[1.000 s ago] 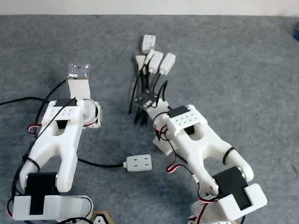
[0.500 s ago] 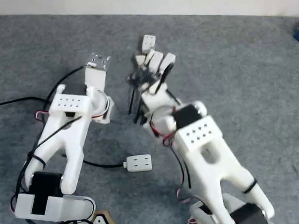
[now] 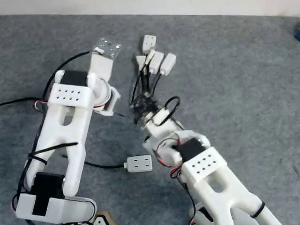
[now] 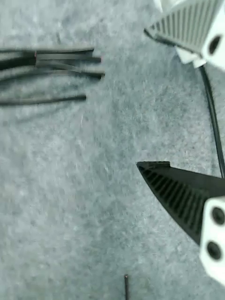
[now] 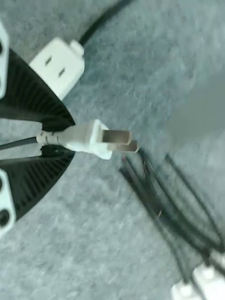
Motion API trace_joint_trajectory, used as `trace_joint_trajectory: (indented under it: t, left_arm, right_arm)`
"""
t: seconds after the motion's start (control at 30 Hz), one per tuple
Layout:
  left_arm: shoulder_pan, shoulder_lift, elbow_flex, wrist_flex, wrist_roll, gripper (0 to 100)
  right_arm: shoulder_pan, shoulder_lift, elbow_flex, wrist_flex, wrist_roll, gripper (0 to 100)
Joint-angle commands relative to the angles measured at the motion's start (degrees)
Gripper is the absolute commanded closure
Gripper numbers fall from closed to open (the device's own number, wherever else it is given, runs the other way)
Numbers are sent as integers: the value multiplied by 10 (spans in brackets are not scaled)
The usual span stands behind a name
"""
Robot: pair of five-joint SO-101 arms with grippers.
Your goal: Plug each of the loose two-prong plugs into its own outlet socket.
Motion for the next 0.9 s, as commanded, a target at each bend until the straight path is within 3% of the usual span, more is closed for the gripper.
trace_joint_trajectory:
  t: [0.0, 0.3, 0.7, 0.87]
  left_arm:
    - [44, -9, -28, 27, -4, 600]
    - [54, -8, -25, 40, -2, 600]
    - [58, -57, -30, 74, -2, 601]
    - [58, -88, -26, 78, -2, 601]
  right_arm:
    - [-34, -15, -3, -15, -4, 991]
    - [-32, -15, -3, -15, -4, 991]
    - [47, -13, -7, -22, -27, 991]
    - [49, -13, -7, -22, -28, 991]
